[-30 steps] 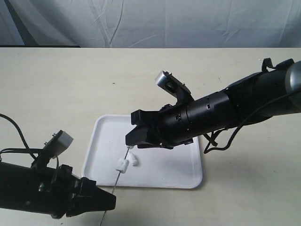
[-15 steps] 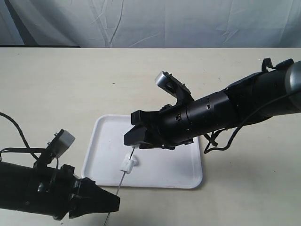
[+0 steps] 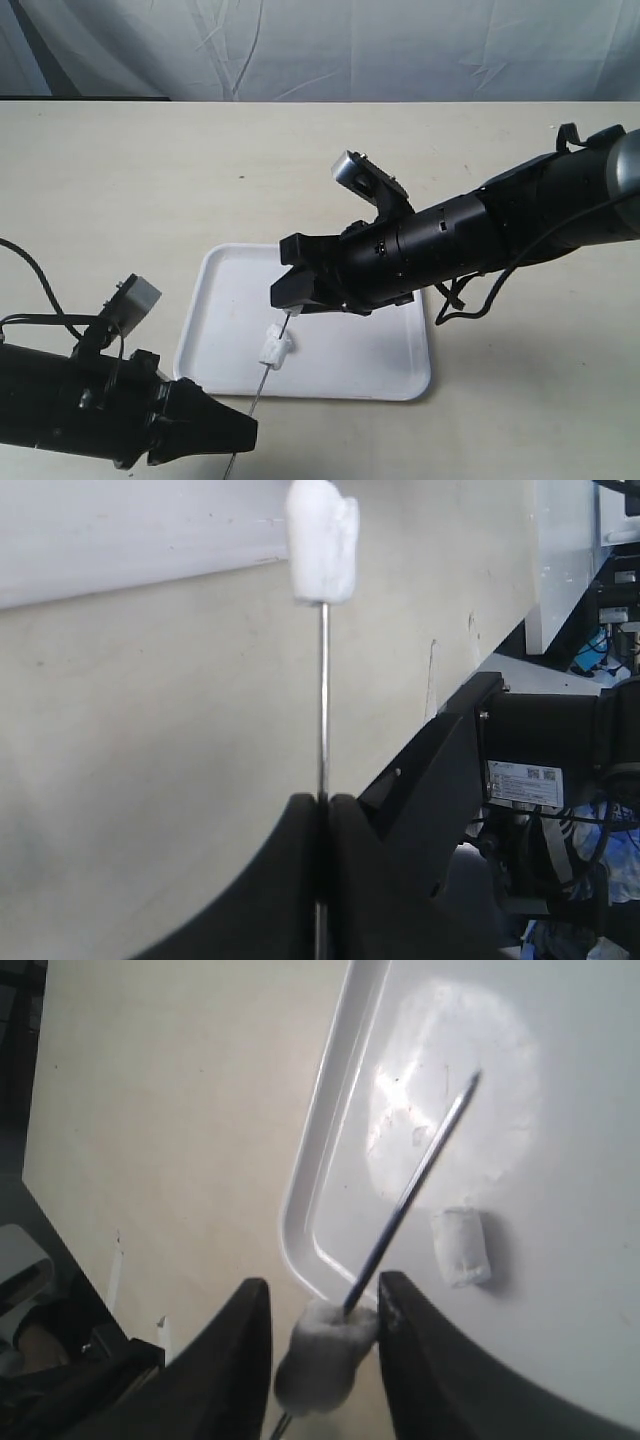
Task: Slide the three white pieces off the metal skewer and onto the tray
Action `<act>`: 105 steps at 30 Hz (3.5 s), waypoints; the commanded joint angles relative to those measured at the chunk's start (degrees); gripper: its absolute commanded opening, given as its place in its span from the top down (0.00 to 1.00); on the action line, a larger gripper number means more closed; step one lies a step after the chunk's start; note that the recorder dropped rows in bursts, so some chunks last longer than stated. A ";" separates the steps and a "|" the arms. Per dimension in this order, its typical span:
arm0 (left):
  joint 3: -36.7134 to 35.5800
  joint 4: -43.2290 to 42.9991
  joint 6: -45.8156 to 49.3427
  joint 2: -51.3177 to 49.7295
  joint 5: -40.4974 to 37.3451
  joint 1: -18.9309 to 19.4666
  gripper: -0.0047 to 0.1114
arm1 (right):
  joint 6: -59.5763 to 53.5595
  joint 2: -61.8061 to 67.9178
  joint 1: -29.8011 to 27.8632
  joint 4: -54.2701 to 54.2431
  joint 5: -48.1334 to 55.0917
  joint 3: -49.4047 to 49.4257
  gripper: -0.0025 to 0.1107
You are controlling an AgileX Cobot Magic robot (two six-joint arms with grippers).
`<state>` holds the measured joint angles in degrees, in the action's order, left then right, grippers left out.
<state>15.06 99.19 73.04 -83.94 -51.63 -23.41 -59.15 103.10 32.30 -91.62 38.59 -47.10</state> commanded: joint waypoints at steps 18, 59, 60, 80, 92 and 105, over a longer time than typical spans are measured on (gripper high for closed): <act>0.42 0.76 0.65 0.27 0.31 -0.14 0.96 | -0.09 0.63 -0.15 0.35 1.60 -0.04 0.73; -4.58 0.76 0.69 0.27 2.82 -0.14 0.96 | -0.29 0.63 -0.25 6.13 -8.04 -1.20 0.57; -3.52 0.76 -0.03 0.27 3.78 -0.14 0.96 | -0.19 0.63 -0.25 6.13 -7.63 -1.20 0.57; 4.35 0.76 -3.21 0.27 5.62 -0.14 0.96 | 1.12 0.63 -0.15 3.12 6.81 -1.20 0.60; 5.75 0.76 -3.45 0.27 4.97 -0.14 0.96 | 2.29 0.63 0.34 3.19 9.38 -1.20 0.60; 6.13 0.76 -3.45 0.27 3.83 -0.14 0.96 | 2.51 0.63 2.12 3.48 5.92 -1.20 0.67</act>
<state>20.96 100.02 69.83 -84.04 -47.02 -23.41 -56.55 103.69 34.23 -88.31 44.55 -48.06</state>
